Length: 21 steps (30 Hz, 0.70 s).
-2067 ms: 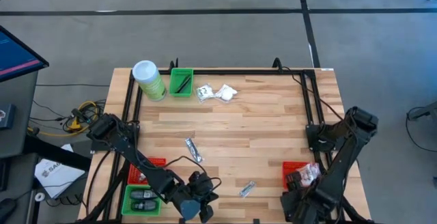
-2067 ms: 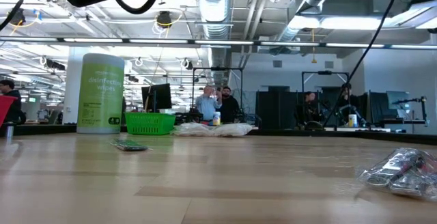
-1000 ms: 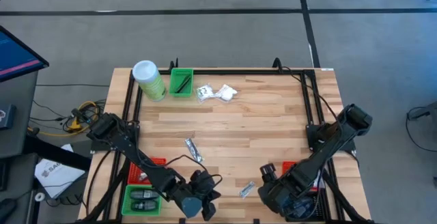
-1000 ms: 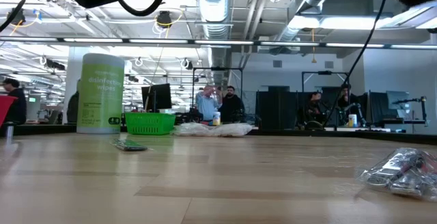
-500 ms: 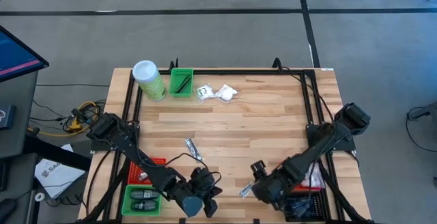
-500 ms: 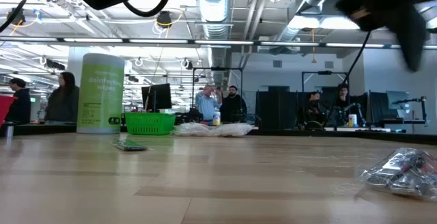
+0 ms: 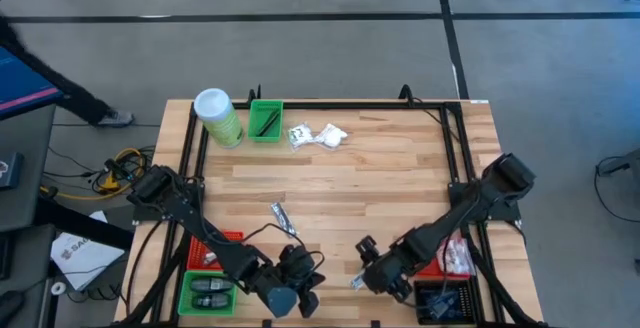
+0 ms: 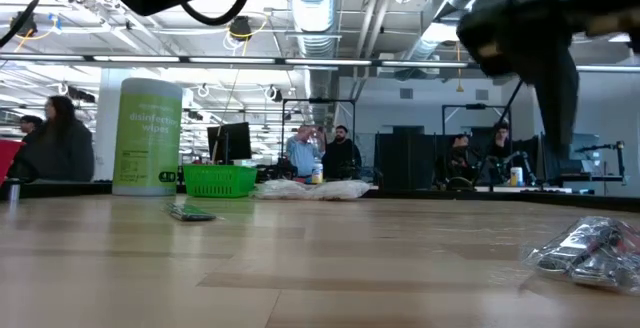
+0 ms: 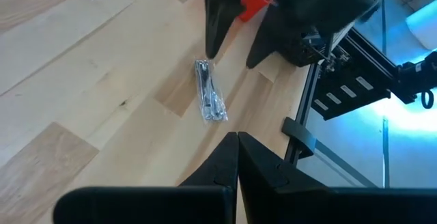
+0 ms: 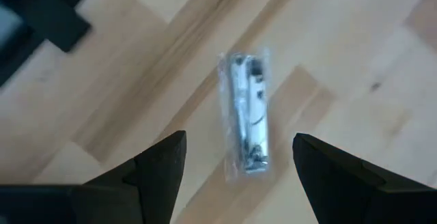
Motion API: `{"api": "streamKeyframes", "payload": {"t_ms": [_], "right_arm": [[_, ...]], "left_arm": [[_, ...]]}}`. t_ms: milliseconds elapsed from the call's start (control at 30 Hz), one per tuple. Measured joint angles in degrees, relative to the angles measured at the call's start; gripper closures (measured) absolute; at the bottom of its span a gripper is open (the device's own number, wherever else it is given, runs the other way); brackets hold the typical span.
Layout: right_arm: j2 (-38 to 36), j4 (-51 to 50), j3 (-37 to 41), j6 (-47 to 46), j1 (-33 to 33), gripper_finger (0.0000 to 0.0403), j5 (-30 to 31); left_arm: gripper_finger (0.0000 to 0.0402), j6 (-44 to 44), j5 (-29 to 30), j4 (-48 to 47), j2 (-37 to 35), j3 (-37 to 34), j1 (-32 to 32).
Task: Pick & Place Travel size toiletries
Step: Put the nail cutter into the left red bin
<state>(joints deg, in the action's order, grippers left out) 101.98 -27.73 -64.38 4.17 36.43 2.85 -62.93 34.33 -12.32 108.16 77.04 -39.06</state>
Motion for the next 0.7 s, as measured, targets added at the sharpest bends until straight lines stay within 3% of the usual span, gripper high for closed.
{"api": "streamKeyframes", "payload": {"t_ms": [167,700], "right_arm": [[4.5,-1.5,-2.0,0.5,0.3,0.0143,-0.1],[5.3,-1.7,-1.5,5.4,-4.6,0.0143,-5.8]], "left_arm": [[0.0402,0.1,0.0,-0.3,0.0,0.0,0.2],[0.0401,0.0,0.1,-1.1,0.0,0.0,1.2]]}}
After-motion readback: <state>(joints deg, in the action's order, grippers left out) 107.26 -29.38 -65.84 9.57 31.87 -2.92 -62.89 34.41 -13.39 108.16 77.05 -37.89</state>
